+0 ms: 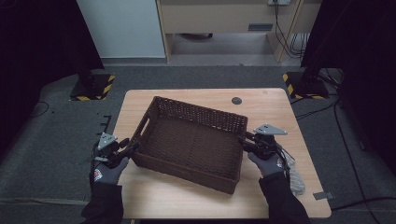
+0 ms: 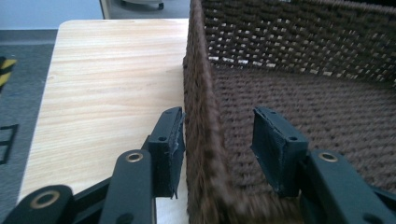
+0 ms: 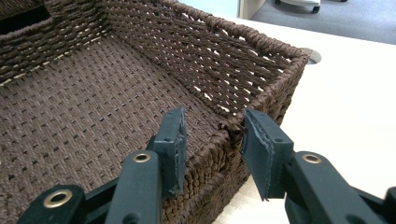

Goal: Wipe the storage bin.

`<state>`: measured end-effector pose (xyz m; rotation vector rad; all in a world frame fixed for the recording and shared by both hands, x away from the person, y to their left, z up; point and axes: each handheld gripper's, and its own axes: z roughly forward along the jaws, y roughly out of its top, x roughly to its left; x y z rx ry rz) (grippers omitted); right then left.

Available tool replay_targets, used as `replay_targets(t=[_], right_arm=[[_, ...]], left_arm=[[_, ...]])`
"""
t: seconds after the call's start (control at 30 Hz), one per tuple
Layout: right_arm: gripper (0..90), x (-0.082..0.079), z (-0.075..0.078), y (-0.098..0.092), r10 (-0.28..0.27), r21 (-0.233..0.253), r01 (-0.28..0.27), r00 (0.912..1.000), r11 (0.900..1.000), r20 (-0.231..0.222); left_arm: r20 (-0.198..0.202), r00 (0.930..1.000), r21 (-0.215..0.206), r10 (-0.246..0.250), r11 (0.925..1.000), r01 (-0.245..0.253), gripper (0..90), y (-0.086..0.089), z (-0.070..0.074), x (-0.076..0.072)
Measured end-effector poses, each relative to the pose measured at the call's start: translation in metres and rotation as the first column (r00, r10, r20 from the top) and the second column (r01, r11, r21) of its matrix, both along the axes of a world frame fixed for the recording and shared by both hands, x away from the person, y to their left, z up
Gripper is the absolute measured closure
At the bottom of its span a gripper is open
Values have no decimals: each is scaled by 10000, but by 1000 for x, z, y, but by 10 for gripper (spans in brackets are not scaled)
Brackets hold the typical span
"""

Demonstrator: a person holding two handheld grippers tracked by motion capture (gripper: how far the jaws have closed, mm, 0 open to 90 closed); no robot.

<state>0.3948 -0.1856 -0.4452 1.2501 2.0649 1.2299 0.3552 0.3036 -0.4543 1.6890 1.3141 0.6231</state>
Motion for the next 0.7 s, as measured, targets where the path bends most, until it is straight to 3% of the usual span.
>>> replay_targets(t=[0.17, 0.23, 0.27, 0.3, 0.37, 0.43, 0.5, 0.6, 0.7], right_arm=[[601, -17, 1, 1, -99, 27, 99, 9999, 9999, -50], [595, -21, 3, 1, -69, -4, 69, 9998, 10000, -190], [593, -21, 5, 1, -13, -70, 12, 9997, 10000, -234], [591, -20, 6, 0, 54, -94, -57, 9997, 9999, -250], [538, -18, 9, -1, 16, -8, -16, 10000, 10000, -97], [490, -13, 12, -4, -155, 88, 153, 9995, 9998, 263], [450, -7, 12, -6, -258, 158, 250, 9983, 9996, 526], [442, 4, 8, -8, -380, 5, 380, 9977, 9993, 570], [456, 11, 1, -8, -377, -190, 383, 9988, 9991, 309]], left_arm=[[-197, 9998, -148, -27, 9999, 24, 630, 0, 0, 5], [-319, 9995, 194, 44, 9998, -38, 671, 0, -1, 11], [-338, 9994, 74, -3, 10000, 5, 690, -1, -3, 14], [-399, 9992, 16, -18, 10000, 19, 695, -1, -4, 17], [-380, 9993, 348, 64, 9994, -51, 765, -1, -5, 23], [-449, 9990, -116, 36, 9999, -41, 788, 2, -7, 28], [-383, 9992, -99, 136, 9999, -140, 788, 3, -8, 33], [-278, 9993, 8, 250, 9997, -250, 785, 3, -9, 38], [-199, 9994, -17, 281, 9996, -281, 771, 3, -10, 41]])
